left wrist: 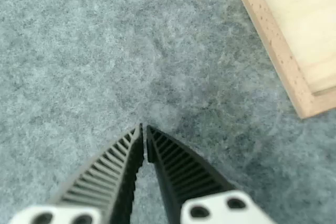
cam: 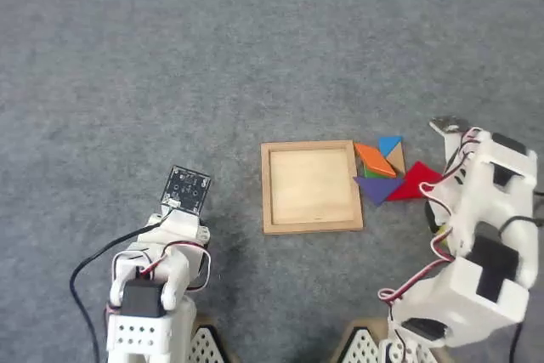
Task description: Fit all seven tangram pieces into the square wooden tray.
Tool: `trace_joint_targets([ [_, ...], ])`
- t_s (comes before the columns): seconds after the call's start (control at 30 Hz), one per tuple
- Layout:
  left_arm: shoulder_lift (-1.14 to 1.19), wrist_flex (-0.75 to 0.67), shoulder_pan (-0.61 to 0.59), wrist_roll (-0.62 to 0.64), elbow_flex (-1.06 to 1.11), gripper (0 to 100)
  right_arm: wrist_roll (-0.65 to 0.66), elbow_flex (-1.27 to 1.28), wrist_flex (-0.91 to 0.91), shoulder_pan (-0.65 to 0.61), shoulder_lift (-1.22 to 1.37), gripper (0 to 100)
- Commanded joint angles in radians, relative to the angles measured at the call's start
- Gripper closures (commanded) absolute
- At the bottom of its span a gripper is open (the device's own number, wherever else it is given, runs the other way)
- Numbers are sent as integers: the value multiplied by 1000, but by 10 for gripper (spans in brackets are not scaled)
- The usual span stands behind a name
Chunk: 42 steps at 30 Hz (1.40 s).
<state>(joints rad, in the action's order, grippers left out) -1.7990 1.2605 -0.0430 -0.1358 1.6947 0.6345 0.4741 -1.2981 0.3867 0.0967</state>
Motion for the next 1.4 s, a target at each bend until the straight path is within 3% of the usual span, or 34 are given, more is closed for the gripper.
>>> trace_joint_targets([
  [0.0,-25,5,-5,8,-12,987,-64,-48,-1,-28,-8,615],
  [0.37,-25,5,-5,8,-12,987,-348,28,104,-81,7,615],
  [0.8,-25,5,-5,8,-12,987,-351,34,159,-76,114,619],
  [0.93,-25,5,-5,8,-12,987,-351,29,160,-65,114,699],
  [1.37,-25,5,-5,8,-12,987,-353,29,151,-56,113,732],
])
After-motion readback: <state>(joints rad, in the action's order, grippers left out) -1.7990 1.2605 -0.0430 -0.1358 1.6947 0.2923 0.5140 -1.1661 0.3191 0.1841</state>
